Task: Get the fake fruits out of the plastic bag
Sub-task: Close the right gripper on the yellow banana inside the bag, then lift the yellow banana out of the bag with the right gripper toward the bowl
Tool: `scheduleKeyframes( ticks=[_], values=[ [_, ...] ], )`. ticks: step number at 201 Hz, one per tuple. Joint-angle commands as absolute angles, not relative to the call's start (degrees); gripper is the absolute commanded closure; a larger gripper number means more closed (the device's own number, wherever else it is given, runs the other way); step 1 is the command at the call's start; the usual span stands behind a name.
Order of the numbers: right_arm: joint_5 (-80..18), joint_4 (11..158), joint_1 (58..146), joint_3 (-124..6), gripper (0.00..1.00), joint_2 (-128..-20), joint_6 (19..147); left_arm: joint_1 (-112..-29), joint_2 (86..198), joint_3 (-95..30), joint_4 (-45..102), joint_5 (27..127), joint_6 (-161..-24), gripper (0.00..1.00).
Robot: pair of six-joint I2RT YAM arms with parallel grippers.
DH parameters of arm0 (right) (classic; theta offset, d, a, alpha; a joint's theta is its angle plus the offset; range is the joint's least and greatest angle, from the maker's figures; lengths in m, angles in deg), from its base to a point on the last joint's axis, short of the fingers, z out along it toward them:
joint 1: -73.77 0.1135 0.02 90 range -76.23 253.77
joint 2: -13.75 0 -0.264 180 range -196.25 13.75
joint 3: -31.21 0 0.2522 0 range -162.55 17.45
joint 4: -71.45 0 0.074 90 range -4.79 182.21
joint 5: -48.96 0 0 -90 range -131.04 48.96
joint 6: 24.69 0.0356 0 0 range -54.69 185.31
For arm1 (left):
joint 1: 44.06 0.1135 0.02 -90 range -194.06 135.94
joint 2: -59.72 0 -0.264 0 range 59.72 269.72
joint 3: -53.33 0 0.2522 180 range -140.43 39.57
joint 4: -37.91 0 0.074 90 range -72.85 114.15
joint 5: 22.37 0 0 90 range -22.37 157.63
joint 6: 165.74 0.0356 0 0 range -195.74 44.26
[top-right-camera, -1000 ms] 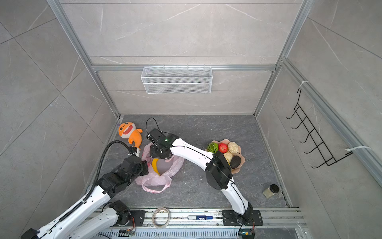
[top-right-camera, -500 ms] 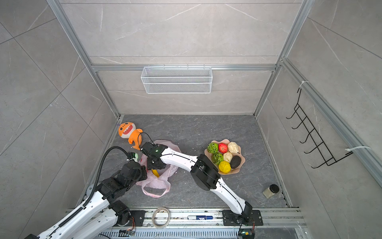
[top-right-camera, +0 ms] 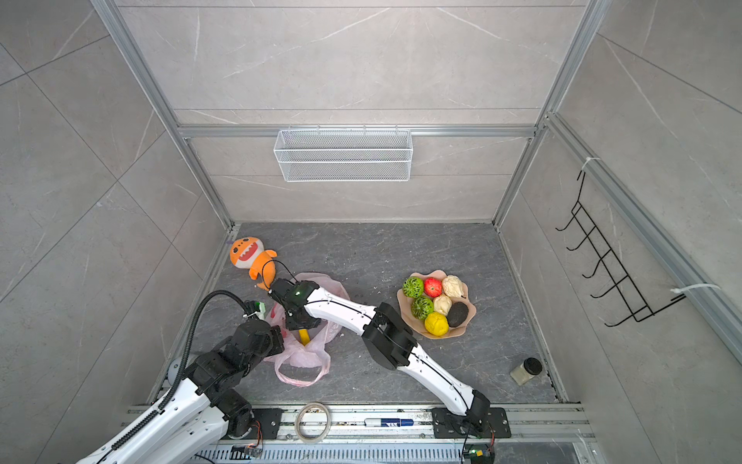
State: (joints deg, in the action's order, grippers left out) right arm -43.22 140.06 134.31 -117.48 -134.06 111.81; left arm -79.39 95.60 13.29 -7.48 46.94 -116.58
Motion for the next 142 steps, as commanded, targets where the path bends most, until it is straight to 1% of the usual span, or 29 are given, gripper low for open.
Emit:
scheduleKeyframes(
  ticks=[1, 37, 53, 62, 104, 142],
  values=[
    [-43.74, 144.01, 134.59, -118.24, 0.61, -137.17, 111.90, -79.37, 94.84, 13.24, -8.56, 46.47, -118.58, 1.00],
    [-43.19, 142.37, 134.64, -117.65, 0.73, -135.86, 110.26, -79.32, 94.61, 14.08, -8.88, 46.40, -120.08, 1.00],
    [-42.62, 140.64, 134.64, -117.02, 0.77, -134.10, 108.93, -79.31, 94.85, 13.87, -8.96, 46.27, -119.78, 1.00],
    [-41.78, 139.45, 134.48, -116.63, 0.78, -133.72, 107.96, -79.37, 94.98, 13.69, -9.04, 46.12, -119.49, 1.00],
    [-37.87, 134.72, 133.17, -113.63, 0.83, -125.83, 105.03, -79.32, 94.34, 14.64, -8.56, 46.26, -119.47, 1.00],
    [-33.72, 127.16, 131.04, -104.34, 0.84, -118.17, 104.94, -79.36, 93.32, 15.83, -7.63, 45.40, -119.42, 1.00]
  ],
)
